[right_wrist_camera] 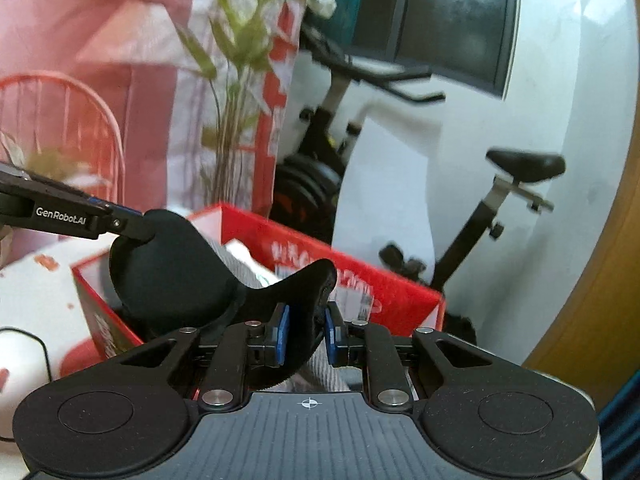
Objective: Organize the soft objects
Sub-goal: 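Lower the eye mask into the red box and open both grippers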
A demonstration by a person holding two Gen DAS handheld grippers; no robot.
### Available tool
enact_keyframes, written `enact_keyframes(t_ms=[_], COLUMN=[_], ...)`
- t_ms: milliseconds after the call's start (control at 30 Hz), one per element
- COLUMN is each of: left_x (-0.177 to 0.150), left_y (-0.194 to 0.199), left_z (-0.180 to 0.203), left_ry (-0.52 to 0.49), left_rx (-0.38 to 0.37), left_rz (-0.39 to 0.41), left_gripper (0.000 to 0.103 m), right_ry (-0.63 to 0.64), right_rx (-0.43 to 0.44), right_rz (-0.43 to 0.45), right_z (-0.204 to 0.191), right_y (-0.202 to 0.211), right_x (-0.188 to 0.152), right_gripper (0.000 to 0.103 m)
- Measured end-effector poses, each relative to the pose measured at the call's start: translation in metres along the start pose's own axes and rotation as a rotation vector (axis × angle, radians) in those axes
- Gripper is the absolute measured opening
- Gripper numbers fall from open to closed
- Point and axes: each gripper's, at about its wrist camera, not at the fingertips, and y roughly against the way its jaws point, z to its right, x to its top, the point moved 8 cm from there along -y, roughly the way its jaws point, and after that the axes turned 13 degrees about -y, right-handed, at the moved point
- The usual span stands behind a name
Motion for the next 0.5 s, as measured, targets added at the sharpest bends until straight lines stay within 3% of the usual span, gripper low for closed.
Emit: enact_keyframes(t_ms=[233, 500], left_x=[-0.017, -0.024], left_y=[-0.037, -0.054], left_z=[0.000, -0.004], left_ry=[-0.039, -0.040], left_rx=[-0.031, -0.059], left_rz=[-0.107, -0.185], left_gripper=[0.012, 0.013], right_ry=[-0.053, -0.106], right_rx=[-0.010, -0.020], right_rz=[-0.138, -0.223], right_z=[0.010, 0.016], right_y=[-0.036, -0.052], right_x=[-0.027, -0.039], right_gripper=[0.017, 0.017])
